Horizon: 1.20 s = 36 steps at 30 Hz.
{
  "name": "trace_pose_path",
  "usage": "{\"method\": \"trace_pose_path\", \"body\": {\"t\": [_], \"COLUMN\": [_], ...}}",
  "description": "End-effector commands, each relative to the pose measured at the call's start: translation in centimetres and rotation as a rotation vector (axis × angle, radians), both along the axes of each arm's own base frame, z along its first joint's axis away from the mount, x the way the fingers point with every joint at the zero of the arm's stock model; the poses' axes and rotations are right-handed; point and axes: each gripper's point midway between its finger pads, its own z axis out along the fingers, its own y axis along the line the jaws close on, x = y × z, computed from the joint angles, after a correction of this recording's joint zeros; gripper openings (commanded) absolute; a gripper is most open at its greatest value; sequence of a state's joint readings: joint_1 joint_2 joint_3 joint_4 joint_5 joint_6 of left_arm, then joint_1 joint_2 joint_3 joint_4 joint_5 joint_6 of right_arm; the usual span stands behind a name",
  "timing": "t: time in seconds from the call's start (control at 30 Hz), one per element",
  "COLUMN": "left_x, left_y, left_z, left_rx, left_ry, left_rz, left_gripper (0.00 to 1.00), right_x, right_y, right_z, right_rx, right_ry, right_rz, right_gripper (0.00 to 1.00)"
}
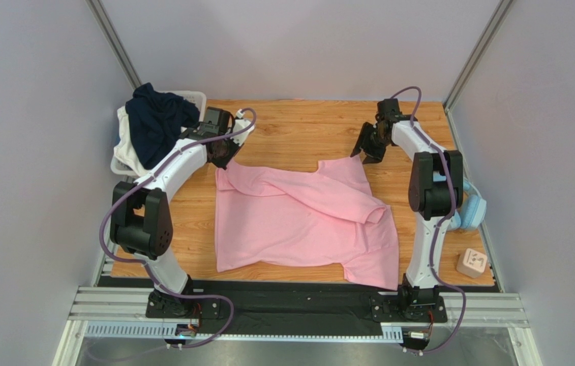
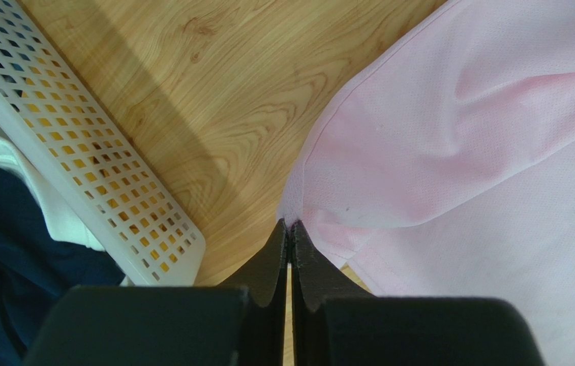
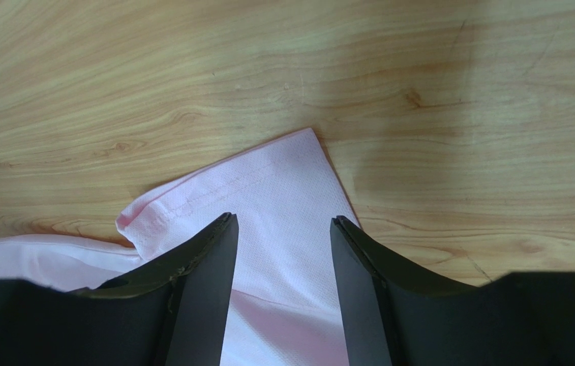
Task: Fold and stack the t-shirts
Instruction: Flatten out the tshirt
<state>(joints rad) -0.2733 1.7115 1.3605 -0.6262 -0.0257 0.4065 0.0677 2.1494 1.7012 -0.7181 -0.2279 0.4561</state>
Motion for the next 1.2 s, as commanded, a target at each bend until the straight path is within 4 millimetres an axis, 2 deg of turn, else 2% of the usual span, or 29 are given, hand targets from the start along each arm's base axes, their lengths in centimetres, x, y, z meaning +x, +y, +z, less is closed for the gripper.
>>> {"method": "trace_pose_path", "body": {"t": [0.0,0.17,0.37,0.6,0.87,1.03,1.17], "left_x": [0.4,0.2,0.2,0.2,0.2,0.1,-0.1], "left_y": [-0.6,-1.0,-1.1,-1.1,-1.4,-1.5,-1.2], "left_z": [2.7,2.9,3.0,2.9,3.4,3.5,3.0], "left_rx": [-0.052,-0.077,-0.080,-0.085,-0.102,-0.107,-0.098], "left_ry": [-0.070,-0.065,-0.062,-0.062,-0.070,-0.068,-0.065], "left_rz": [0.006,-0.005,-0.002,0.002,-0.001,-0.001,-0.002], "left_gripper": [0.00,0.00,0.00,0.00,0.00,0.00,0.00], "right_x": [2.2,3.1,3.6,3.0,2.3,2.1,2.0], "right_y": [-0.8,-0.7,-0.4,0.8,2.0,2.0,1.9], "right_z": [0.5,-0.6,-0.9,-1.0,-1.7,-2.9,-3.5], "right_rx": [-0.014,0.000,0.015,0.050,0.051,0.048,0.042], "right_ry": [-0.056,-0.043,-0.036,-0.027,-0.011,0.013,0.023], "right_rz": [0.003,0.005,0.008,0.026,0.047,0.045,0.046], "right_gripper": [0.54,0.53,0.50,0.31,0.29,0.23,0.22]}}
